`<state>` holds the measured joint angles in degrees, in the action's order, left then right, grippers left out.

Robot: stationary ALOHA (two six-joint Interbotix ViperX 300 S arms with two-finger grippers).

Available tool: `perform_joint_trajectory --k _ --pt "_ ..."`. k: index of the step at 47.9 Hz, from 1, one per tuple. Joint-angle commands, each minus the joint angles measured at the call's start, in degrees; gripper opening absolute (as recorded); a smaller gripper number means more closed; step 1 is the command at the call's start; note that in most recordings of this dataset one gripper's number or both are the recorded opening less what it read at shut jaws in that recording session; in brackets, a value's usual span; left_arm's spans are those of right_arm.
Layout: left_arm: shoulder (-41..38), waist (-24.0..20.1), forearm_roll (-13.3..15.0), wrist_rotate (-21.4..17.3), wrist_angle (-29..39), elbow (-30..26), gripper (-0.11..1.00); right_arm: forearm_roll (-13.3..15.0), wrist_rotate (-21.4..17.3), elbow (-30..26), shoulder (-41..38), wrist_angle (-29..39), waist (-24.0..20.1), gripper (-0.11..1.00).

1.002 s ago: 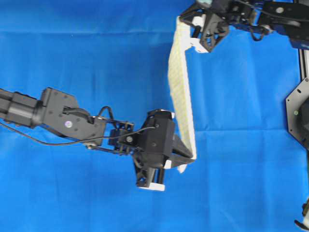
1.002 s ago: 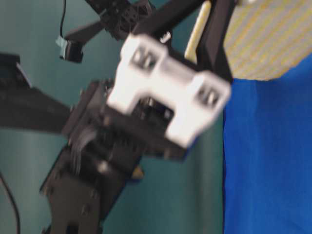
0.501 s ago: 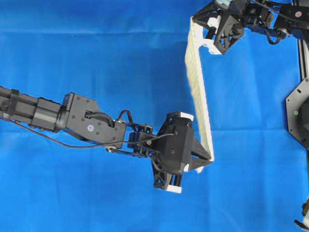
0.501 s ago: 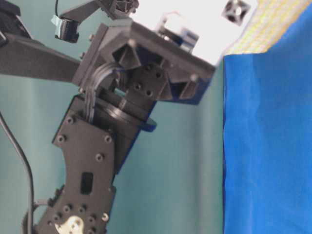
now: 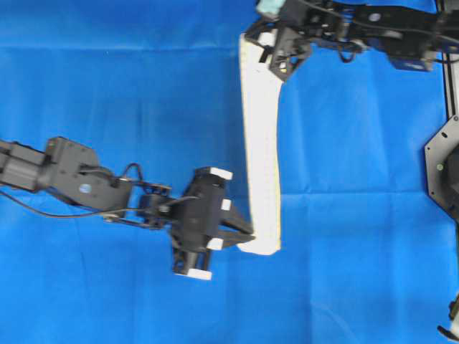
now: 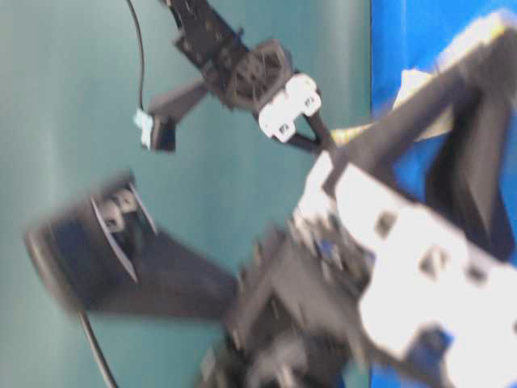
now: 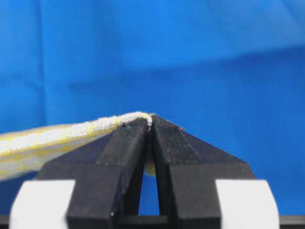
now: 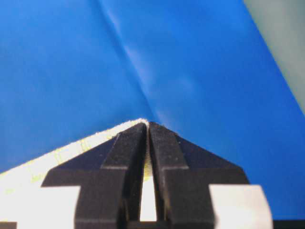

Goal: Fold the yellow towel.
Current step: 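Rotate the strip vertical, right gripper top, left gripper bottom, then lay the strip down vertically and open both grippers, withdrawing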

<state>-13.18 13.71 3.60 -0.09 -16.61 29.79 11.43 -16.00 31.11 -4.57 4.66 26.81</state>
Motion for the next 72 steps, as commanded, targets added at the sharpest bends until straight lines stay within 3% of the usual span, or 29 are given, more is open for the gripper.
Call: perform_joint_trajectory --k 1,13,35,43,47,52,54,58,72 --pt "3.8 2.3 0.0 1.5 -2.1 2.5 0.03 -0.1 -0.2 -4.2 -1.0 -0.4 -0.3 0.02" --pt "5.9 3.9 0.0 3.7 -3.6 7.6 0.03 -0.1 -0.2 -9.0 -4.8 -0.3 -2.3 0.02" --pt "6.2 3.3 0.0 4.3 -0.4 8.6 0.03 -0.3 -0.3 -10.4 -7.6 1.0 -3.2 0.02" --pt "6.2 3.2 0.0 6.3 1.0 8.3 0.06 -0.3 -0.3 -10.4 -7.9 0.8 -3.4 0.03" --pt "6.6 3.3 -0.1 7.6 2.5 8.5 0.25 -0.2 -0.1 -10.3 -7.9 1.0 -3.7 0.14" --pt "8.2 3.3 -0.1 8.1 6.1 8.5 0.53 -0.1 0.2 -9.9 -7.6 1.1 -3.8 0.42" --pt "9.2 3.4 0.0 8.1 7.8 8.5 0.58 0.0 0.3 -9.5 -7.4 1.2 -3.8 0.54" --pt "11.7 3.5 -0.1 8.0 11.7 8.4 0.56 0.0 0.3 -8.5 -6.2 1.2 -3.8 0.68" --pt "20.0 -0.3 -0.3 7.8 24.5 10.2 0.49 0.0 0.3 -1.1 2.3 0.8 -3.8 0.61"
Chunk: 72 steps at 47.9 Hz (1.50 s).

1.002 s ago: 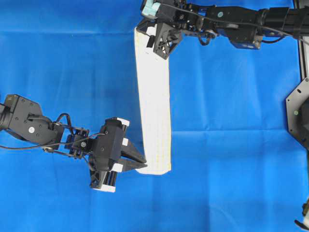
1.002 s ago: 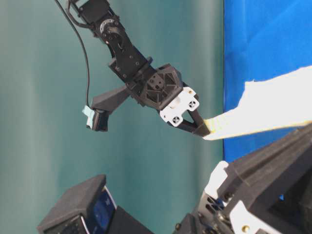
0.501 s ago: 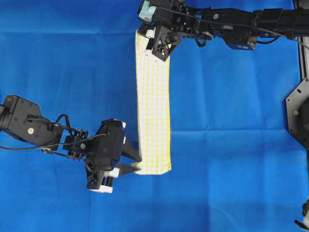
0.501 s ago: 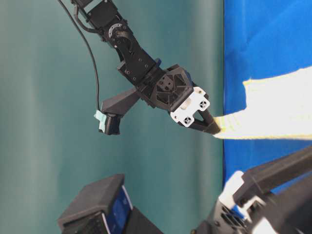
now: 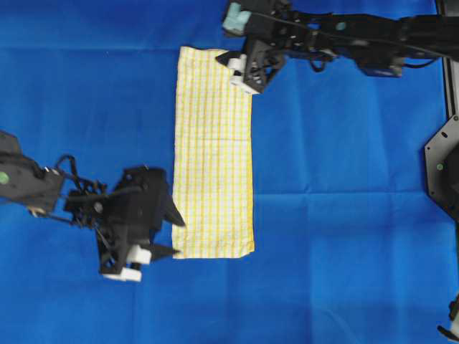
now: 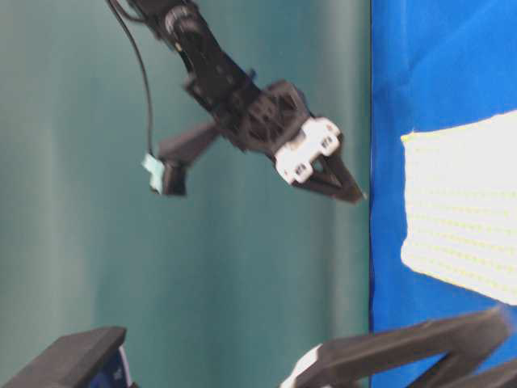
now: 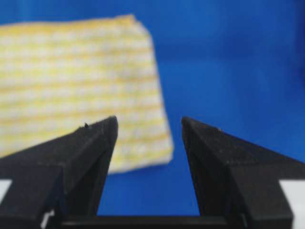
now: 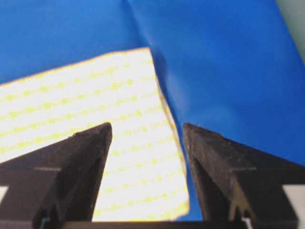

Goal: Fold the yellow towel.
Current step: 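Lay the strip down vertically and open both grippers, withdrawing, then move both grippers to the strip's top corners and grasp them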

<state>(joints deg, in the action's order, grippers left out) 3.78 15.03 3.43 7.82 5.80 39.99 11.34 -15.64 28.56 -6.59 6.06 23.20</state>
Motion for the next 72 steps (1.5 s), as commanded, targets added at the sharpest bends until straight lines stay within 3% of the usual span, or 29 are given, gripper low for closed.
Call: perform_joint_trajectory --k 1,13,22,33,50,65,72 --pt "3.4 -2.0 -0.1 -0.1 2.5 0.2 0.49 0.1 -0.2 2.6 5.4 -0.9 -0.2 0.61" --pt "7.1 -9.1 -0.5 -1.3 2.7 3.7 0.51 0.1 -0.4 12.1 13.4 -6.8 -2.0 0.61" --pt "9.5 -14.0 -0.5 -2.8 2.2 6.4 0.62 -0.1 -0.5 18.5 18.6 -10.3 -5.8 0.62" --pt "12.7 -17.2 -0.5 -3.0 -4.5 10.5 0.66 -1.1 -0.7 22.8 22.3 -13.3 -9.0 0.64" --pt "12.9 -20.0 -0.9 -3.8 -9.1 11.7 0.67 -1.1 -0.7 20.5 20.0 -12.8 -7.4 0.68" --pt "4.0 -33.3 -0.9 -15.1 -15.2 7.6 0.77 -1.1 -0.7 13.5 10.9 -11.2 1.2 0.70" --pt "-2.1 -38.3 -0.9 -17.1 -18.8 5.4 0.80 -1.1 -0.7 10.0 5.6 -9.8 3.3 0.75"
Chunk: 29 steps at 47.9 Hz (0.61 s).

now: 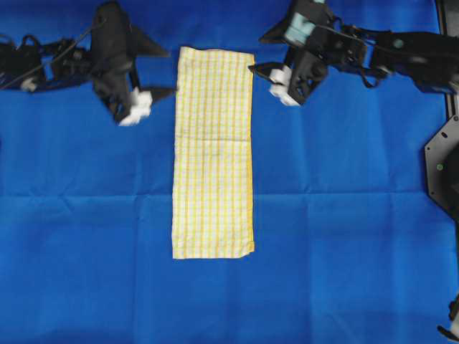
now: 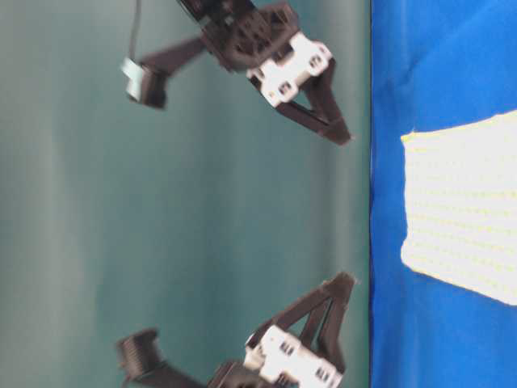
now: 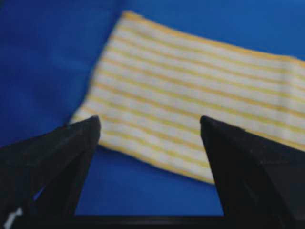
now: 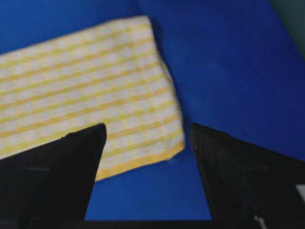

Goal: Fold the yellow towel.
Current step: 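Move both grippers to the strip's top corners and grasp them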

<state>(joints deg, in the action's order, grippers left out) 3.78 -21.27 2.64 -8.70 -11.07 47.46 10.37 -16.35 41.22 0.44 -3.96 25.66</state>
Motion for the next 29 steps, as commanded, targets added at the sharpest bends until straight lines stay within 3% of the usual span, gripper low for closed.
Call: perform_joint_trajectory --k 1,22,26,29 --pt "-3.4 -2.8 -0.1 -0.7 -2.5 -2.7 0.80 -0.2 0.0 -3.0 -2.1 0.2 1.1 0.75" --pt "-19.7 -7.6 -0.1 -1.0 -6.0 -10.7 0.75 -1.6 0.0 -8.4 -14.4 0.2 2.9 0.76" --pt "-21.1 -7.6 -0.1 -1.0 -6.0 -11.1 0.67 -1.8 -0.1 -8.7 -15.0 0.2 2.9 0.75" --pt "-21.5 -7.6 -0.1 -1.0 -6.0 -11.0 0.54 -2.0 -0.1 -8.8 -15.1 0.2 2.9 0.73"
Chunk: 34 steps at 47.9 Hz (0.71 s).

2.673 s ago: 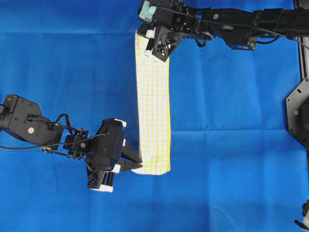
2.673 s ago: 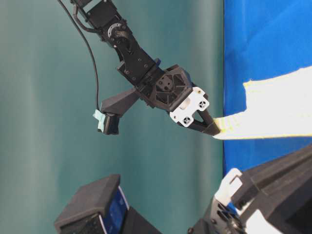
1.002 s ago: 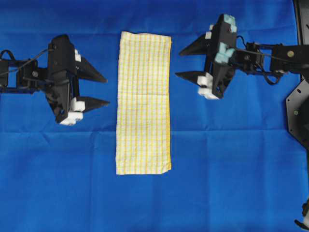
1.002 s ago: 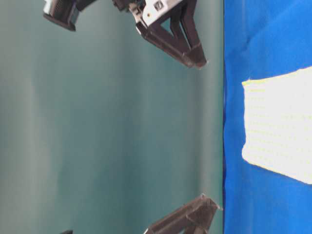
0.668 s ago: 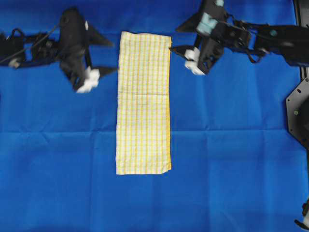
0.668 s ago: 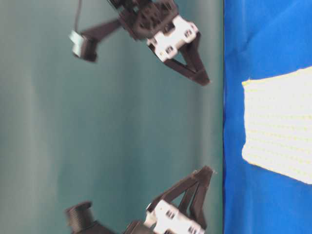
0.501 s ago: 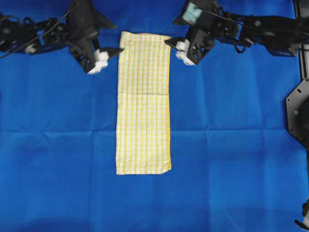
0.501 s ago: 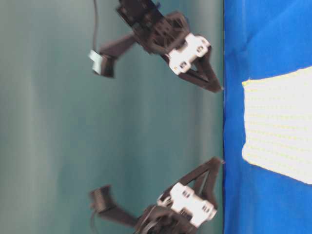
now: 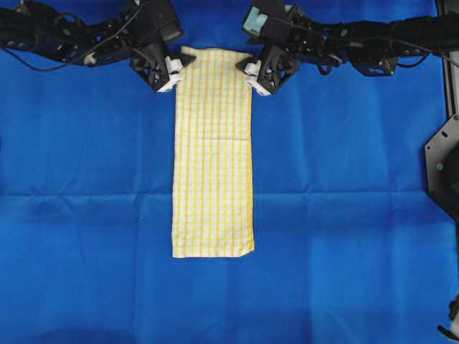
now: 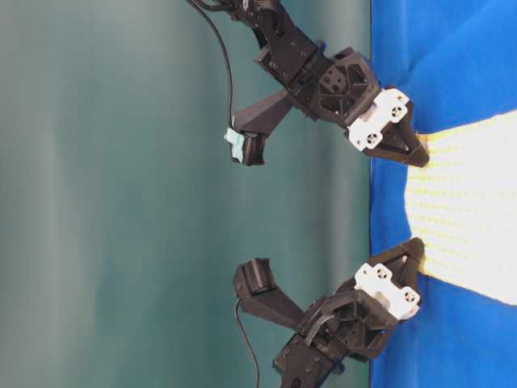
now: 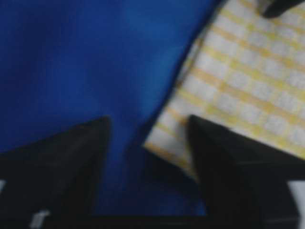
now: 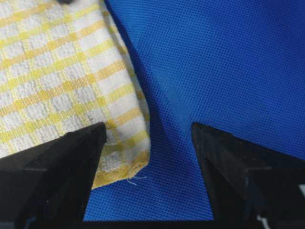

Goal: Fold the yellow towel.
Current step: 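Move both grippers to the strip's top corners and grasp them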

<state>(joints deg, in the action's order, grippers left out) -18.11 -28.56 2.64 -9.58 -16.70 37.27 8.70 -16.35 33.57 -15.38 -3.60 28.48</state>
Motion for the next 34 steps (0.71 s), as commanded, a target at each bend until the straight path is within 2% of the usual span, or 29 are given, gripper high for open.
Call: perform_joint_trajectory --k 1,5,10,14,25,34 --pt "0.4 -0.3 -0.1 -0.1 -0.4 -0.7 0.49 -0.2 -0.1 -1.1 0.8 -0.2 0.1 0.71" --pt "0.2 -0.3 -0.1 -0.4 -0.4 -0.4 0.30 -0.2 0.0 -1.1 0.7 -0.2 0.1 0.55" --pt "0.3 -0.2 -0.1 -1.4 -0.4 -0.2 0.07 -0.2 0.0 -1.1 0.7 -0.3 0.1 0.24" --pt "0.3 -0.2 -0.1 -1.4 -0.4 -0.2 0.04 -0.4 0.0 -1.0 0.7 -0.2 0.1 0.05" --pt "0.7 0.4 -0.1 -1.1 -0.4 -0.2 0.04 -0.2 0.0 -1.3 0.8 -0.2 0.4 0.04" --pt "4.2 0.4 -0.1 -1.4 0.1 0.2 0.04 -0.2 0.0 -1.3 3.4 0.3 1.5 0.04"
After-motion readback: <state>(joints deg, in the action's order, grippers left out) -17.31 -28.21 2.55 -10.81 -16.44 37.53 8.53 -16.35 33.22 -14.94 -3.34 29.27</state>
